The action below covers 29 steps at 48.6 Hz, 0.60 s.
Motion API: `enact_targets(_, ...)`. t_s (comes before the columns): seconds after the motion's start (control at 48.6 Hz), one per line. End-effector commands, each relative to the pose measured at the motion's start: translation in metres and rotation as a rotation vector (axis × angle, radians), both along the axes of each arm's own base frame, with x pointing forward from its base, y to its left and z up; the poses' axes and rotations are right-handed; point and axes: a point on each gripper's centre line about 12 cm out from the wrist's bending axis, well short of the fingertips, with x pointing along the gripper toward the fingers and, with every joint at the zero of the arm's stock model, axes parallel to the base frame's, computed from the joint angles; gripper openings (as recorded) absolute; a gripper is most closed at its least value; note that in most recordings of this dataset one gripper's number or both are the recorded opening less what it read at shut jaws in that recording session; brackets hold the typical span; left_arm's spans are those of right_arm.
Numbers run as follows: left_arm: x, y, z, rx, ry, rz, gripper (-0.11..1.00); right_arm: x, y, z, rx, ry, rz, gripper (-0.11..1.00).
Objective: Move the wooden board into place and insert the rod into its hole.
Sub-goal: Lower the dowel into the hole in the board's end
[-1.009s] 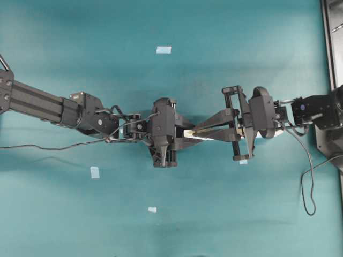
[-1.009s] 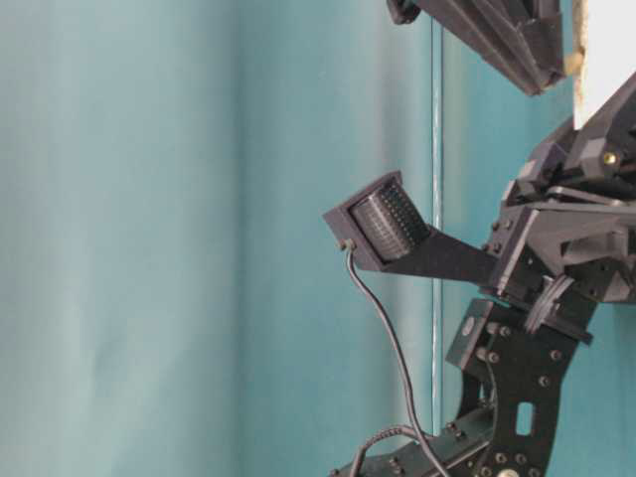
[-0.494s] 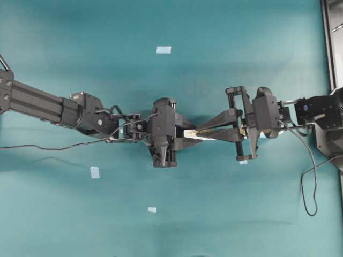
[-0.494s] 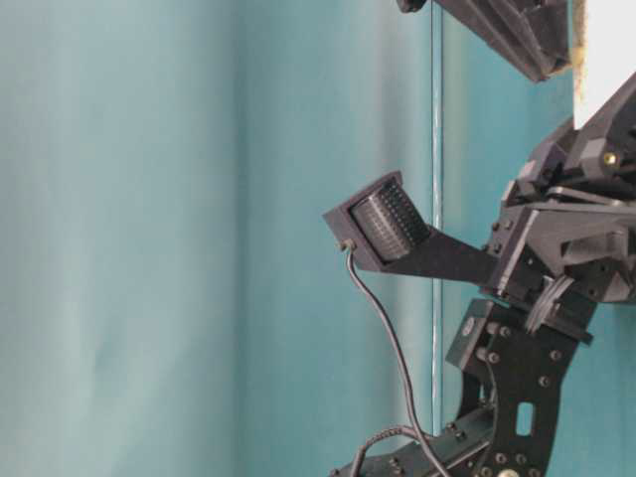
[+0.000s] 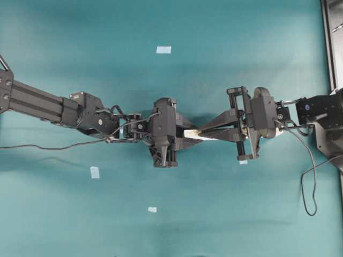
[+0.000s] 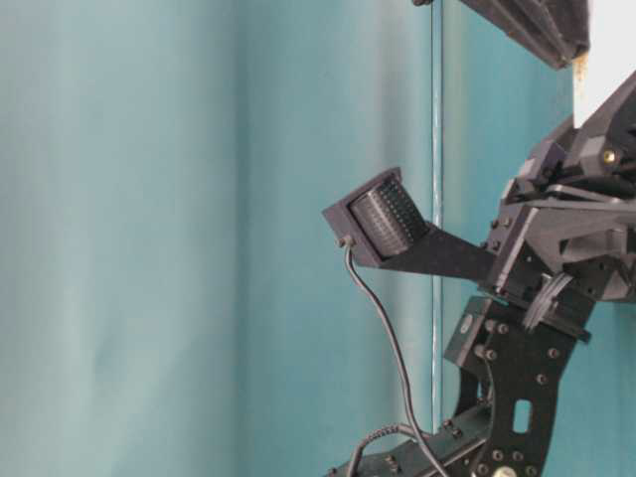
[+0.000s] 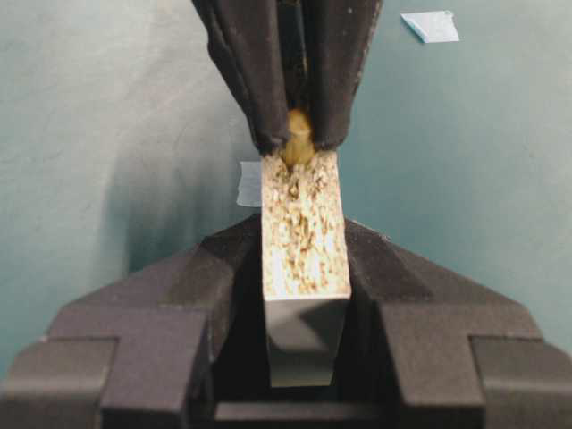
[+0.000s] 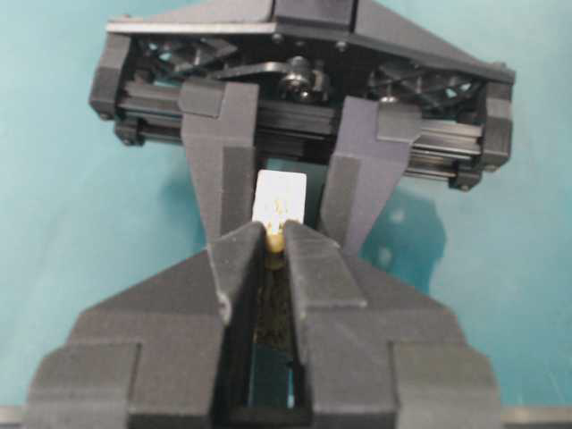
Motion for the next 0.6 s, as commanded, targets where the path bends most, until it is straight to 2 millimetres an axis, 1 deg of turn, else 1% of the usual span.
enact_targets(0.0, 0.004, -0.002, 0.016, 0.002, -0.031, -0.006, 0.24, 0.004, 0.0, -0.003, -0.007, 0.039, -0.001, 0.09)
enact_targets(0.185, 0.003, -0.002, 0.015, 0.002, -0.028, -0.006, 0.24, 0.003, 0.002, -0.007, -0.016, 0.094, 0.003, 0.09)
enact_targets(0.391, 0.002, -0.002, 0.014, 0.004, -0.023, -0.006, 0.24, 0.003, 0.003, 0.007, -0.01, 0.077, -0.002, 0.09)
enact_targets(0.577, 0.003, -0.002, 0.016, 0.002, -0.029, -0.006, 0.24, -0.005, 0.001, 0.01, 0.018, 0.149, -0.031, 0.09)
